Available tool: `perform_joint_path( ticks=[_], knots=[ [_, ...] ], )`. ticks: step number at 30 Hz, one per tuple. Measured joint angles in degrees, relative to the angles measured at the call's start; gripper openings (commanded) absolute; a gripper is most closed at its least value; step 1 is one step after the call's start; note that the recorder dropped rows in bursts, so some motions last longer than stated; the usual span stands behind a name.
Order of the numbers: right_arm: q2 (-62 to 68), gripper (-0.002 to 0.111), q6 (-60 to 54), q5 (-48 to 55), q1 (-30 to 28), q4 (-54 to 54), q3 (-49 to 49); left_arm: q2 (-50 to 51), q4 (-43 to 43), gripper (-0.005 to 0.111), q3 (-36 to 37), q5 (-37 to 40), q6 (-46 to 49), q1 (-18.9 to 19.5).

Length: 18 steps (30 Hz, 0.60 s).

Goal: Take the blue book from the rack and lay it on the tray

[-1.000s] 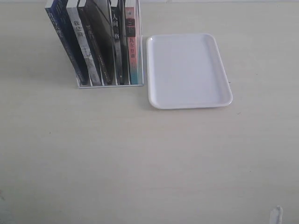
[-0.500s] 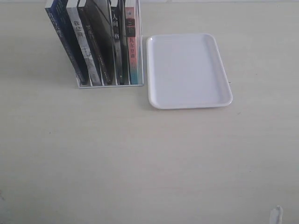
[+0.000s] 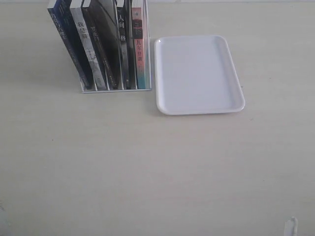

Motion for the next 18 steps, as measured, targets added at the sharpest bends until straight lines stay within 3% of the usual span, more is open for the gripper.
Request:
perform_joint_path(
  ticks=[5,10,15,18],
  knots=[
    [-0.02,0.002,0.37,-5.01,0.0,0.0,0.0,0.0,0.0,0.006,0.0,0.0,0.0,0.0],
    [-0.12,0.002,0.37,-16.32,0.0,0.0,-0.59,0.0,0.0,0.006,0.0,0.0,0.0,0.0],
    [0.33,0.002,-1.55,-13.72,0.0,-2.29,-12.52,0.0,0.0,0.006,0.0,0.0,0.0,0.0],
    [4.4,0.002,-1.68,-3.68,0.0,-6.68,-24.26,0.0,0.0,0.006,0.0,0.0,0.0,0.0]
  ],
)
